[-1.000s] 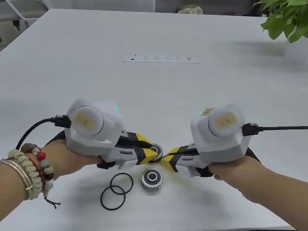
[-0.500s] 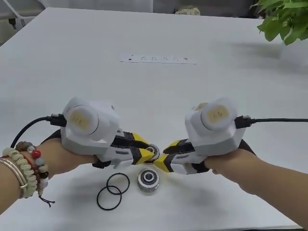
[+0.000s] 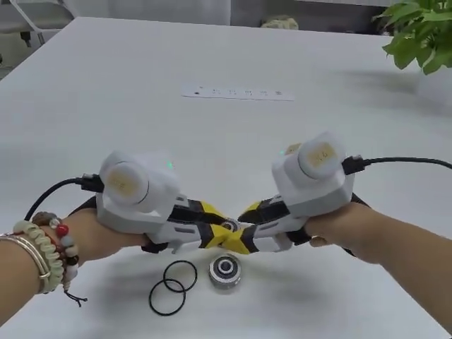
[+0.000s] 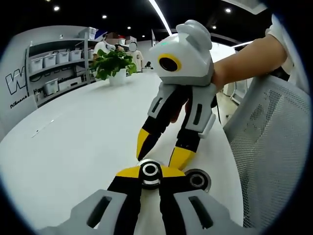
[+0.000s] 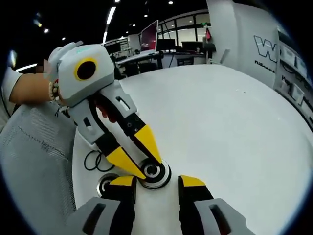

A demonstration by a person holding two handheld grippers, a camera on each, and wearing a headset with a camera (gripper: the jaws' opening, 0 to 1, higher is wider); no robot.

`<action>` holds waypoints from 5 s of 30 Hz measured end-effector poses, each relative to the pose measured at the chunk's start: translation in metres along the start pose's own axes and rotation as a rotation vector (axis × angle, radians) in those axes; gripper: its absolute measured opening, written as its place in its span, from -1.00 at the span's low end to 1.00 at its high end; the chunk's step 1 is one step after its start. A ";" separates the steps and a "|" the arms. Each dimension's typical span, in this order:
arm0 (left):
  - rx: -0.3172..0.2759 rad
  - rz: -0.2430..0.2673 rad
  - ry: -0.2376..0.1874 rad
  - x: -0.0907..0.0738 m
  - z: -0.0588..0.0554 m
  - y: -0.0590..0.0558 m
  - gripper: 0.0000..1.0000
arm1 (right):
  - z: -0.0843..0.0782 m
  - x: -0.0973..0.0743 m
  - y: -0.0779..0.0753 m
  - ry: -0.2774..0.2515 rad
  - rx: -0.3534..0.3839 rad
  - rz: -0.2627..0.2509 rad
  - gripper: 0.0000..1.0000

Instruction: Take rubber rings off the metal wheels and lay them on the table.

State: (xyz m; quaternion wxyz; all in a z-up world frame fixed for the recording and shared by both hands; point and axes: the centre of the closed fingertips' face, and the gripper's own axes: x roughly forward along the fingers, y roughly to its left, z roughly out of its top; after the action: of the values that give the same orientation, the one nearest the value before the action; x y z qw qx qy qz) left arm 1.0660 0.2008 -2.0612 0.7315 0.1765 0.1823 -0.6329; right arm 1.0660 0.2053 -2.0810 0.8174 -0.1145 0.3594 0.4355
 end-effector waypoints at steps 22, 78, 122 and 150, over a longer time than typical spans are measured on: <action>-0.003 0.020 -0.009 0.001 -0.001 0.001 -0.85 | -0.004 -0.002 0.006 -0.048 -0.048 0.031 -0.59; -0.008 0.033 -0.014 0.000 -0.001 -0.001 -0.85 | -0.008 -0.009 0.008 -0.045 -0.012 0.054 -0.73; -0.012 0.046 -0.005 -0.002 -0.003 0.003 -0.86 | -0.007 -0.015 -0.011 -0.028 0.490 -0.022 -1.00; -0.001 0.043 -0.005 -0.004 -0.003 0.002 -0.85 | 0.007 -0.014 0.004 -0.032 0.365 -0.007 -1.00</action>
State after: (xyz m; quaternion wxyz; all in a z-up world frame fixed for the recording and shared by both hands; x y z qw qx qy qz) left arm 1.0674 0.2062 -2.0623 0.7454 0.1782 0.1770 -0.6175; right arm 1.0608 0.2023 -2.0656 0.8317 0.0414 0.4190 0.3620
